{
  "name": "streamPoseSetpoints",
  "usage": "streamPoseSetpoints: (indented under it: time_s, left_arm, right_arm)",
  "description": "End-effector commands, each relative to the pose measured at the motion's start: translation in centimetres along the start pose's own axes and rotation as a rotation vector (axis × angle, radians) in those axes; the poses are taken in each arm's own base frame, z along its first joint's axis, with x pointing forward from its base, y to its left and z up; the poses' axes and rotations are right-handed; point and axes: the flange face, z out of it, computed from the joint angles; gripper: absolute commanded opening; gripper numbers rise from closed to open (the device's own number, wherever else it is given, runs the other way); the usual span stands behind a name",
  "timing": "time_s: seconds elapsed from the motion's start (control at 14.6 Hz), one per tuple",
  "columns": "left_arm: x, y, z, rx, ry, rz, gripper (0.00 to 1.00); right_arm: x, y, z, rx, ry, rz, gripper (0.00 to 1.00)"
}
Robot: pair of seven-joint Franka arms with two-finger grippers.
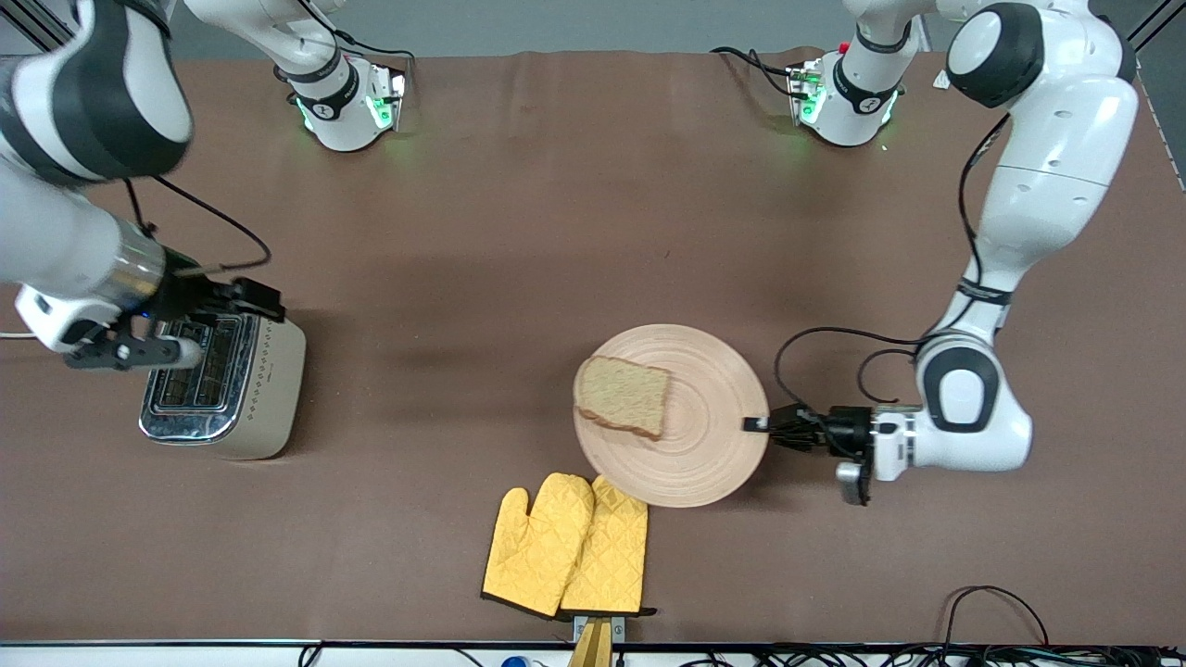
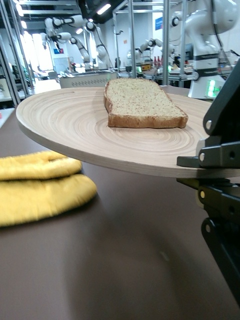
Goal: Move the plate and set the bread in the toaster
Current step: 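Drag the plate with the left gripper while the right gripper approaches, then grasp the bread slice with the right gripper while the left gripper releases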
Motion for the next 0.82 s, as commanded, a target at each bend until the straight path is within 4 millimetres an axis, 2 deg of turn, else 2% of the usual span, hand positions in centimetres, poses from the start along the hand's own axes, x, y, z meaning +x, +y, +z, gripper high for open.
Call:
streamPoseSetpoints:
  time_s: [0.0, 0.21, 0.41, 0.75]
  left_arm:
    - [0.3, 1.8, 4.6, -0.031, 0.016, -0.009, 0.00]
    - [-0.2, 2.5, 11.1, -0.024, 0.054, -0.035, 0.00]
    - [-0.8, 2.7, 12.9, -0.011, 0.079, -0.072, 0.00]
    - [-4.7, 0.6, 15.2, 0.002, 0.012, -0.131, 0.00]
  right_arm:
    - [1.3, -2.6, 4.8, -0.002, -0.031, 0.073, 1.00]
    - [2.0, -4.4, 10.1, -0.002, -0.032, 0.145, 1.00]
    - [2.0, -5.1, 14.3, 0.048, 0.010, 0.166, 1.00]
    - [2.8, -9.1, 19.9, 0.117, 0.027, 0.171, 1.00]
